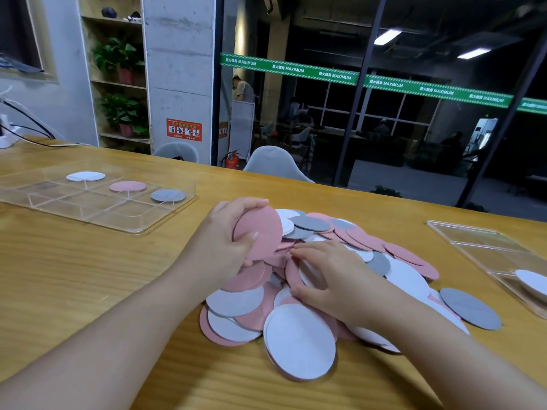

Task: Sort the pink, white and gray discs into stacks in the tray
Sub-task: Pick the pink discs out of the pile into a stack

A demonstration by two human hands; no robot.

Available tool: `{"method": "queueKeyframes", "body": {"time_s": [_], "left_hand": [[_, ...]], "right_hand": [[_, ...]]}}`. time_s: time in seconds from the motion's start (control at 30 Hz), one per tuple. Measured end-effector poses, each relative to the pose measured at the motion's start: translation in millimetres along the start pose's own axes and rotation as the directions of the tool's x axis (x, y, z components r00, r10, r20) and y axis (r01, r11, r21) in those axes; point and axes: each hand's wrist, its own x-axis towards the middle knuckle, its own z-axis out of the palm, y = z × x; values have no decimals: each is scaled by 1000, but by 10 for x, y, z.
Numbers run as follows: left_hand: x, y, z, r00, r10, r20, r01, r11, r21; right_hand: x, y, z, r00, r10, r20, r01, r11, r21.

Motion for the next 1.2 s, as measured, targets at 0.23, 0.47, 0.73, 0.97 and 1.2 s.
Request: {"method": "queueKeyframes", "body": {"time_s": [0.23,0.47,0.73,0.97,1.2], "left_hand": [[-26,-15,16,999,-27,27,26,999,32],[-36,-7,24,997,-38,72,37,999,12],[-59,53,73,988,-13,156,18,999,-34],[-86,42,97,973,-12,231,23,999,-42],[-20,38,24,998,47,31,-47,999,12]], "right_hand": [[-41,140,-80,980,118,160,-131,989,75],[-43,144,-105,988,153,-4,-148,962,228],[-3,124,-94,926,220,-307,-31,854,519],[17,-32,74,905,298,-305,-24,750,661],[32,99,185,966,86,-245,-35,978,205]]}}
